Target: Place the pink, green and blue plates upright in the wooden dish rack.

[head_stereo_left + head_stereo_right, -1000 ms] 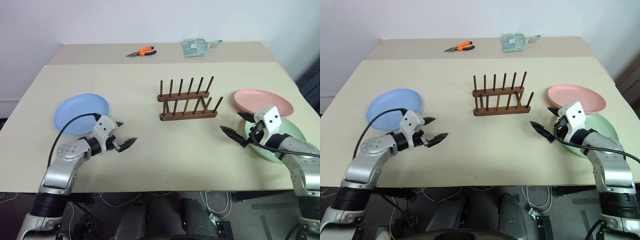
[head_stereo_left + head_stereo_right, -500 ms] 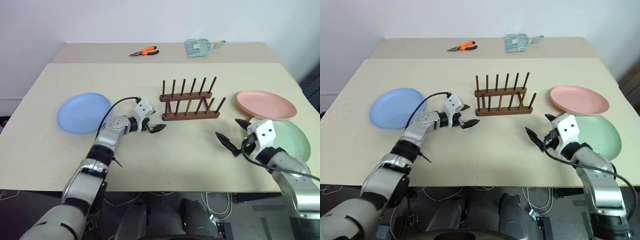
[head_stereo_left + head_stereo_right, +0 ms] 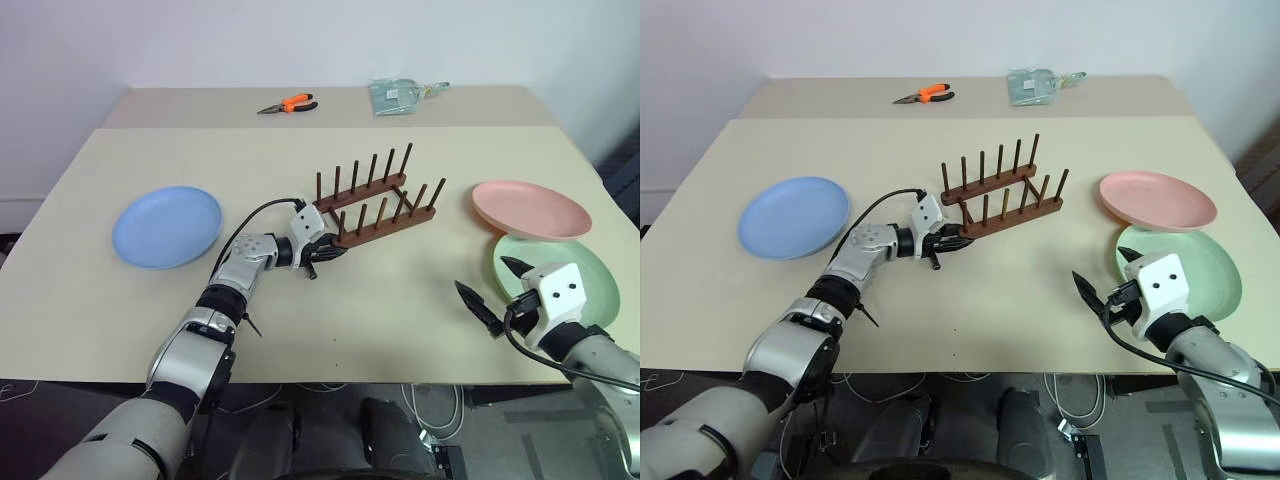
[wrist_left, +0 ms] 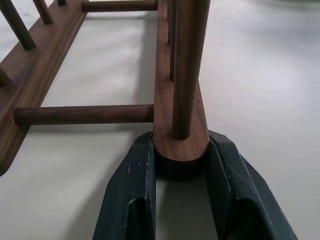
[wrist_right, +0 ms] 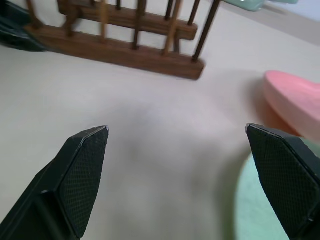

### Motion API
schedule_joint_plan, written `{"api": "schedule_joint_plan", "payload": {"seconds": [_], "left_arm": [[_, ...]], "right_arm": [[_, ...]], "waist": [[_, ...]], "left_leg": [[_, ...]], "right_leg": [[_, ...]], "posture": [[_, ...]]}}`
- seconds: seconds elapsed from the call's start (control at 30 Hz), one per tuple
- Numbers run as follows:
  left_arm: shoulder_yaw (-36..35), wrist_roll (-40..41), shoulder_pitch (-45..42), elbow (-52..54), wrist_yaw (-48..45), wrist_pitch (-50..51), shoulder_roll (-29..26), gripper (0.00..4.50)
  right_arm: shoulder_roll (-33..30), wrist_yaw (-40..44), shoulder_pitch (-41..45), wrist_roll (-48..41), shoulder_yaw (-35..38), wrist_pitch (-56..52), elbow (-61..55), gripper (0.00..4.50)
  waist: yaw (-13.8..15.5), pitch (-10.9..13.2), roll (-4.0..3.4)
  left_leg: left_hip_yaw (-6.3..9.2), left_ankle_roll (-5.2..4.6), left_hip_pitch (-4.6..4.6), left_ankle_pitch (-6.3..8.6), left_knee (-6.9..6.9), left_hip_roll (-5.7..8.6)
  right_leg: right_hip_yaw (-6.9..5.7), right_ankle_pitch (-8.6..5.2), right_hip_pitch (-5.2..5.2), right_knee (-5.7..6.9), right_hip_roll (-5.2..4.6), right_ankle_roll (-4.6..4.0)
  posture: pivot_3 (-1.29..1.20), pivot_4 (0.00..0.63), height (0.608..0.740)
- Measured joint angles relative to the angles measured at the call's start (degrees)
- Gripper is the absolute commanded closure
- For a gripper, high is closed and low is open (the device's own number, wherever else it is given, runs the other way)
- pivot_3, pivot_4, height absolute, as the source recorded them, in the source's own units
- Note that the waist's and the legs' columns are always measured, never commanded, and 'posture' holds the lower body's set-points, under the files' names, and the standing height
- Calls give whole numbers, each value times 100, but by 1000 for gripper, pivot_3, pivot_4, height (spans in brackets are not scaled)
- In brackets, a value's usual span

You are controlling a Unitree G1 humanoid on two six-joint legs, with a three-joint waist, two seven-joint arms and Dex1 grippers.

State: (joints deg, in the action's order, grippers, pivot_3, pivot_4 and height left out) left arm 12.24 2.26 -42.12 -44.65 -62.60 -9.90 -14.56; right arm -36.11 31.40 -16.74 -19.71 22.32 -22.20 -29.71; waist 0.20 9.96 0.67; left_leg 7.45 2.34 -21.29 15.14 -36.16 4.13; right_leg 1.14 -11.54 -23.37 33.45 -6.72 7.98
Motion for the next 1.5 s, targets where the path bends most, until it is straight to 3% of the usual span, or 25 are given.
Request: {"api": "schedule_joint_plan", "payload": {"seconds": [0.13,0.23,0.37,0.47,0.57,0.67,0.7,0.87,1.03,1.2,1.33,1.43,1.5], "left_arm": [[95,200,610,1134,-895,336,-600,3757],[105,197,652,1350,-975,601,-755,2285],[105,99,653,1421,-699,676,-864,343],[58,104,864,1776,-584,762,-1082,784],[-34,394,1432,2635,-681,1425,-1417,2329],[-60,753,2122,3903,-828,2419,-1825,3888],[-44,849,2378,4323,-804,2693,-1865,4209],[248,557,2765,4958,586,3077,-895,4209],[227,-32,2375,4438,2467,3203,47,4209],[-42,-173,1914,3694,3533,3081,343,4209],[-144,-176,1684,3303,3810,2909,379,4209],[-166,-167,1671,3246,3760,2796,327,4290],[-166,-137,1764,3392,3582,2753,214,4290]], "right_arm": [[-175,262,-54,-103,256,-46,46,0],[-276,376,-9,-110,291,-46,173,0],[-342,567,18,-133,289,-64,208,1329],[-420,762,-115,-179,187,-172,115,2846],[-494,893,-182,-134,-307,-305,-123,4477],[-456,854,-76,96,-1098,-374,-247,4500],[-359,751,83,259,-1423,-381,-227,4500],[73,-94,1209,1391,-2553,-342,676,4500],[608,-879,2124,2131,-2925,-193,1623,4500],[884,-1299,2733,2505,-3045,50,2445,4500],[1005,-1475,3163,2630,-3038,193,3005,4500],[918,-1269,3160,2604,-2993,266,2983,3751],[513,-976,2997,2602,-2972,387,2731,2896]], "waist": [[14,1,0],[60,1,1],[54,1,3],[21,-3,-1],[-89,-4,-1],[-116,-7,-3],[-106,-7,-3],[84,-8,3],[63,-28,24],[18,-51,31],[19,-53,28],[17,-53,28],[16,-52,26]], "left_leg": [[2,0,-3,0,-7,-2],[2,0,-3,0,-17,0],[5,-1,-2,0,-13,0],[3,-1,5,1,-3,-2],[5,-1,6,1,1,-10],[4,-1,6,1,1,-13],[4,0,5,1,-1,-13],[16,-1,-10,1,-29,2],[18,3,9,-1,-36,5],[14,4,26,-2,-30,2],[14,5,30,-2,-22,3],[12,5,30,-3,-13,3],[11,5,24,-3,-8,4]], "right_leg": [[0,1,-1,3,1,-3],[-1,-16,7,0,0,1],[-2,-10,7,0,-1,13],[0,-9,6,1,0,11],[-1,-11,1,7,5,9],[0,-22,1,6,3,-5],[0,-23,1,5,0,-6],[-2,-23,11,-2,-10,-8],[-3,-17,27,7,-2,-12],[-3,-12,30,13,4,-2],[-3,-7,30,17,4,6],[-2,-2,27,15,4,0],[-1,-3,20,13,3,0]], "posture": [[0,150,740],[0,150,740],[0,150,740],[0,150,740],[0,150,740],[0,150,740],[0,150,740],[0,150,740],[0,150,740],[0,150,740],[0,150,740],[0,150,740],[0,150,740]]}}
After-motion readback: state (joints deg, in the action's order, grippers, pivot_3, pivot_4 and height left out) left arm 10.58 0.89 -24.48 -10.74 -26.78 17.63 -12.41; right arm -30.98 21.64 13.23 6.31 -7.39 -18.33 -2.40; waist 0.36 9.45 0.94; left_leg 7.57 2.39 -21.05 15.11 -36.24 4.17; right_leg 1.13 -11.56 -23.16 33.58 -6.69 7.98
